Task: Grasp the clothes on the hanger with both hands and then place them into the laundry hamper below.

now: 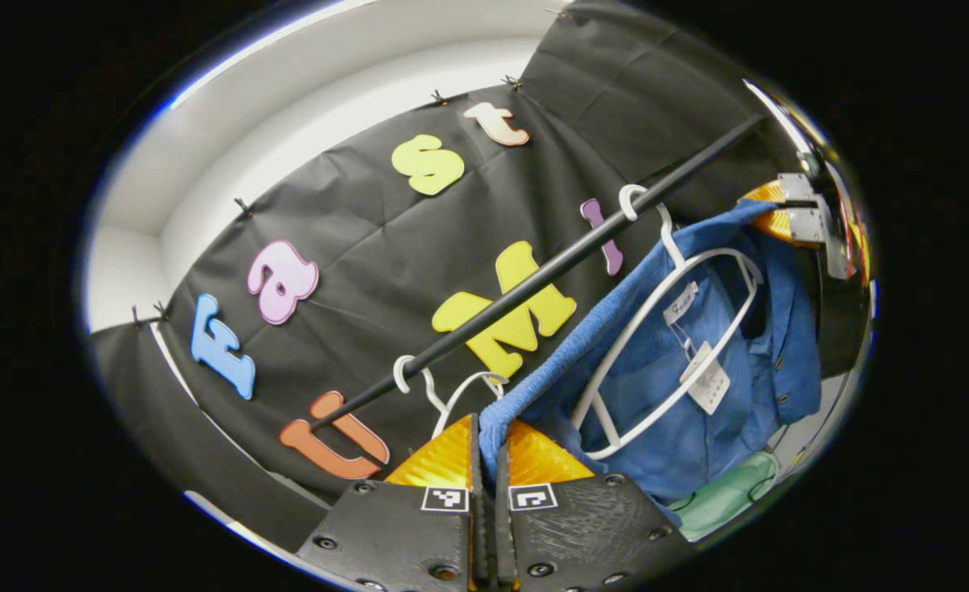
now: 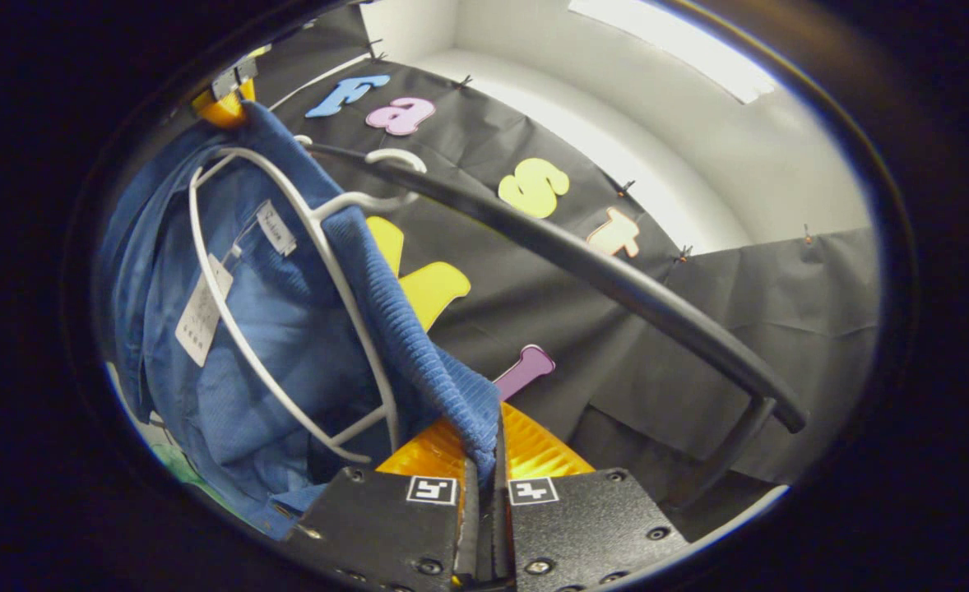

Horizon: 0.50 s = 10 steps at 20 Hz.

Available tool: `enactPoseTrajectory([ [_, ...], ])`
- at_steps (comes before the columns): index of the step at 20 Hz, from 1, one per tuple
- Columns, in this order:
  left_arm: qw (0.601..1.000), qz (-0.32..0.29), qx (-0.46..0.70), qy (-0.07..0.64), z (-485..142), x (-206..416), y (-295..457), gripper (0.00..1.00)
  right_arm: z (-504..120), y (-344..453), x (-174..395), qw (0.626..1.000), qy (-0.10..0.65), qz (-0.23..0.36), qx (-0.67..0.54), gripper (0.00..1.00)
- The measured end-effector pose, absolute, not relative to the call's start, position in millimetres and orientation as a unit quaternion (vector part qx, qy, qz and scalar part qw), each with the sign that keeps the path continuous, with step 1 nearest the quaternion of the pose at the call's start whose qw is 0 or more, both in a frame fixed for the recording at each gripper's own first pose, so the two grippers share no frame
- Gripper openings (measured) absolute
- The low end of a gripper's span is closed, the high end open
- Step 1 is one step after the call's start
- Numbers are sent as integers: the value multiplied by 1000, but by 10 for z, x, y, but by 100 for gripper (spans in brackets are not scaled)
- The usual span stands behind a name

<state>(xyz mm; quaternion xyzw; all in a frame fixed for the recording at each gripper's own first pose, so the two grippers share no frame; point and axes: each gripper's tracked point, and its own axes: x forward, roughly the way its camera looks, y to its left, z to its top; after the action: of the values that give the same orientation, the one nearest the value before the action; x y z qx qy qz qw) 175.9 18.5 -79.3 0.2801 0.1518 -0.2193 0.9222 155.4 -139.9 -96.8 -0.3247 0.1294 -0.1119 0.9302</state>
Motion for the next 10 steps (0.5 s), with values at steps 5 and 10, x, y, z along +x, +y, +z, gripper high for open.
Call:
enactPoseTrajectory([
  [5, 920, -297, 117, 226, -1034, 1634, 32, 5, -1037, -1544, 1675, 953, 138, -121, -239, 10],
  [10, 902, -332, 5, 277, -1274, 1572, 22, 7, -980, -1488, 1656, 947, 128, -115, -272, 10],
])
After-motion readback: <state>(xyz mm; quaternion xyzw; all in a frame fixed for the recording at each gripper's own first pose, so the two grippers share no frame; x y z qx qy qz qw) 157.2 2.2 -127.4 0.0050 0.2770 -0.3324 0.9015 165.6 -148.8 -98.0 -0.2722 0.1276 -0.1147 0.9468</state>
